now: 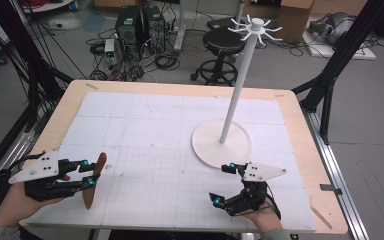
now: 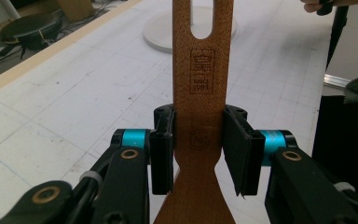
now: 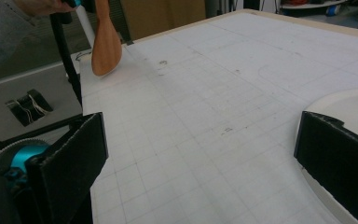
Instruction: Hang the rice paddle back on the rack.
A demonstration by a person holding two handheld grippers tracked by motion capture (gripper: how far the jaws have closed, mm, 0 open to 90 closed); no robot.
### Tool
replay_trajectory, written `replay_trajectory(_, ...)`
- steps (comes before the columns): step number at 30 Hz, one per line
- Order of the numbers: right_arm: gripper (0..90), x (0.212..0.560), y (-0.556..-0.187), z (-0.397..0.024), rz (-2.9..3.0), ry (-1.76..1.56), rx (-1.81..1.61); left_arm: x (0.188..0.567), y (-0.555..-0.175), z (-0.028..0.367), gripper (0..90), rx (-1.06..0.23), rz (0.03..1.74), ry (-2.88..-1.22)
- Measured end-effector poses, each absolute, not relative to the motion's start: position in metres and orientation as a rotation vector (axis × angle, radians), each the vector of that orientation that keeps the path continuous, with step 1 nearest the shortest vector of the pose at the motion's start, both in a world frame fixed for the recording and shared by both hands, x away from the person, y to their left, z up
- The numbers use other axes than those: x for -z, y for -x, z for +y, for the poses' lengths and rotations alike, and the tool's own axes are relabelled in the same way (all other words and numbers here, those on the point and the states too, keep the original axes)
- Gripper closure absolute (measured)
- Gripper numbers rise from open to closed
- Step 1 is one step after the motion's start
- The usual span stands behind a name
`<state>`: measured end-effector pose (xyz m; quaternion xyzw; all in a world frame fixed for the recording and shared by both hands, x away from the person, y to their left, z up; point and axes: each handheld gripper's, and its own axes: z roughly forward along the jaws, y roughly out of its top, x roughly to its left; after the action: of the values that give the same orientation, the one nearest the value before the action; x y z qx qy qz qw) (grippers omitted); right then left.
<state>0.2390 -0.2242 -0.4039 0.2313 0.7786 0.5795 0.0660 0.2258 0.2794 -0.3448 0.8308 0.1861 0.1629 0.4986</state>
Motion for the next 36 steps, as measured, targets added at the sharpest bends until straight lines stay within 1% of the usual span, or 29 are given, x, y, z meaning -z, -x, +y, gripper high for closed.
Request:
replay_trajectory(14,1.5,0.4,-0.241,-0.228,2.327,-0.692,-1.77,0.343,-0.226,0.27,65.0,-0.367,0.457,-1.956)
replay_trajectory(19,1.5,0.397,-0.241,-0.234,2.296,-0.705,-1.79,0.342,-0.228,0.262,65.0,-0.378,0.461,-1.944)
replay_trajectory(27,1.5,0.396,-0.243,-0.234,2.301,-0.702,-1.786,0.342,-0.242,0.247,65.0,-0.36,0.487,-1.907)
replay_trajectory(36,1.5,0.396,-0.243,-0.236,2.291,-0.71,-1.8,0.338,-0.253,0.23,65.0,-0.378,0.508,-1.875)
